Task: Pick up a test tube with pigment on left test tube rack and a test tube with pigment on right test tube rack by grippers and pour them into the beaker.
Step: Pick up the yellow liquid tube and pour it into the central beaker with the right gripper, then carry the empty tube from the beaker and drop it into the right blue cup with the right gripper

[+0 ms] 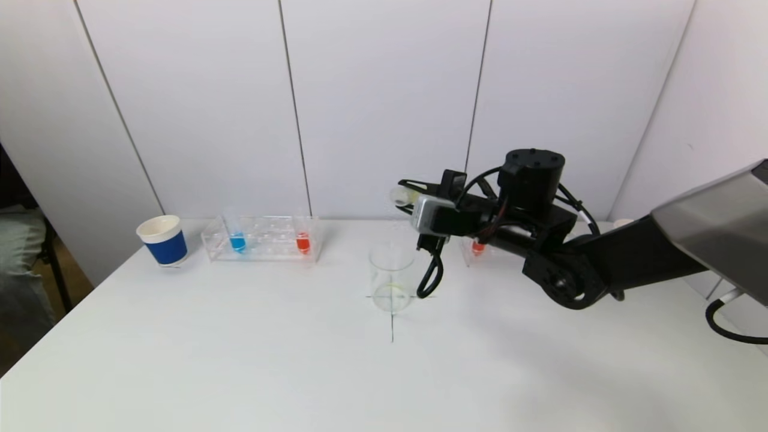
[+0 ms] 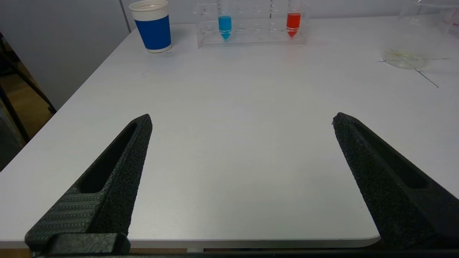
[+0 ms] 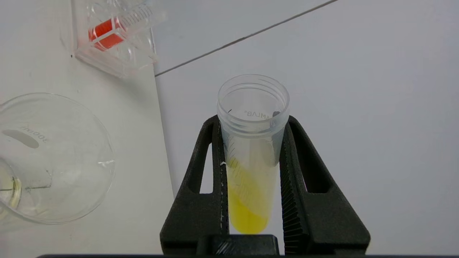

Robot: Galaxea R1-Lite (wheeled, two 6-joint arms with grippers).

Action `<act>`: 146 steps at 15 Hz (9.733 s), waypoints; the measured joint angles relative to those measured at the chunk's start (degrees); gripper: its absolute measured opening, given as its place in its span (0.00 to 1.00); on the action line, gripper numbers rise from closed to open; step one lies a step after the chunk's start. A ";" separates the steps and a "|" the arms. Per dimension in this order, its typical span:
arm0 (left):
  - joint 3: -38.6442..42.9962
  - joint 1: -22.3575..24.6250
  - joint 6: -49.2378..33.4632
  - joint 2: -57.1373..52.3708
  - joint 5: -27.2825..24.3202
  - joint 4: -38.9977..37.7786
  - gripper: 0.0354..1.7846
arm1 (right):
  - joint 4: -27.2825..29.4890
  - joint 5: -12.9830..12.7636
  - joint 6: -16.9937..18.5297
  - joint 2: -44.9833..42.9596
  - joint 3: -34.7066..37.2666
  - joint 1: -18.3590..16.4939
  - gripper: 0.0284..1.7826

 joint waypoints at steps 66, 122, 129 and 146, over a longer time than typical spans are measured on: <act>0.00 0.00 0.00 0.00 -0.04 0.00 0.99 | 14.67 2.18 -36.19 4.90 -6.49 -2.19 0.25; 0.00 0.00 0.00 0.00 0.00 0.00 0.99 | 33.18 -24.08 60.06 -15.17 -18.99 -18.80 0.25; 0.00 0.00 0.00 0.00 -0.02 -0.02 0.99 | 33.46 -18.85 63.39 -14.75 -18.58 -33.28 0.25; 0.00 0.00 0.01 0.00 0.00 0.00 0.99 | 21.60 -14.17 64.05 -2.43 -10.37 -46.96 0.25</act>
